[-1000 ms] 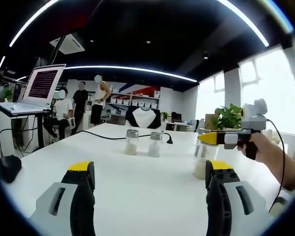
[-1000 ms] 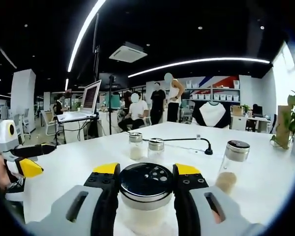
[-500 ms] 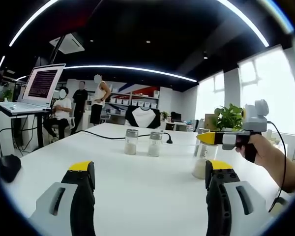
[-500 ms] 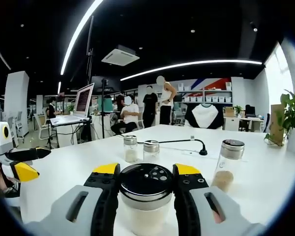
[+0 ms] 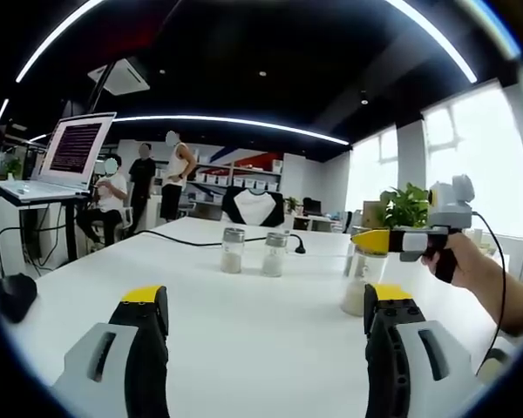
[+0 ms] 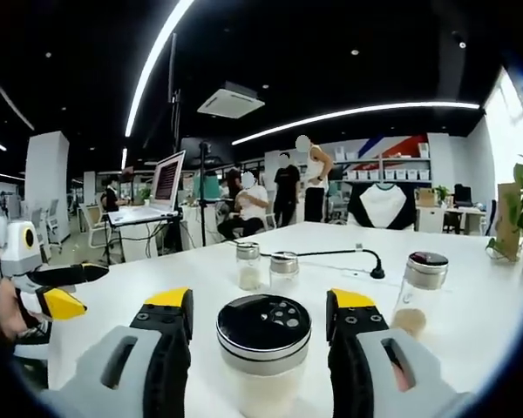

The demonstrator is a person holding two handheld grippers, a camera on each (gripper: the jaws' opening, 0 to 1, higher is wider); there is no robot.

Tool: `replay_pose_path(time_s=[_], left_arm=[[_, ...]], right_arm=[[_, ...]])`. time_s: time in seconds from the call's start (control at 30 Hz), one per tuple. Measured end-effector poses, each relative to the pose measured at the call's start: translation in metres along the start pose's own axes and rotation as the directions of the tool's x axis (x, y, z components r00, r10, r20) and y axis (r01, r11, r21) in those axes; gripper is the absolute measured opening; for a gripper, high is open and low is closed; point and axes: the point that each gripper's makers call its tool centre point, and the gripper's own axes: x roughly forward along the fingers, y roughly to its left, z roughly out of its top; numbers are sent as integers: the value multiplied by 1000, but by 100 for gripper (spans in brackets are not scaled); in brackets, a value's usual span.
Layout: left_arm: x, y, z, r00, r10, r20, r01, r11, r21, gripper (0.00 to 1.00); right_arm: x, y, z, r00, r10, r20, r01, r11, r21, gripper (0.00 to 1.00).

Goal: Rotate the seasoning bottle until the label or dispensing opening points toward the visible target arrow and the bottle remains upright within the marked orientation range

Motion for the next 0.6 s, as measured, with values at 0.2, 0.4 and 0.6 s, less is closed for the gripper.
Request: replay_pose_path(time_s=[0.2, 0.4, 0.6], left_arm=[[1, -1, -1, 1000, -3, -5, 3, 1000, 1, 98], [1, -5, -2, 1000, -13, -8, 13, 1000, 0, 98], [1, -5, -2, 1000, -14, -10, 14, 1000, 5, 98]], right_arm=[[-3, -2, -6, 997, 68, -39, -70, 997, -45, 59], [-6, -2, -7, 986, 165, -22, -165, 986, -26, 59], [-6, 1, -12, 968, 251, -16, -251, 967, -42, 59]])
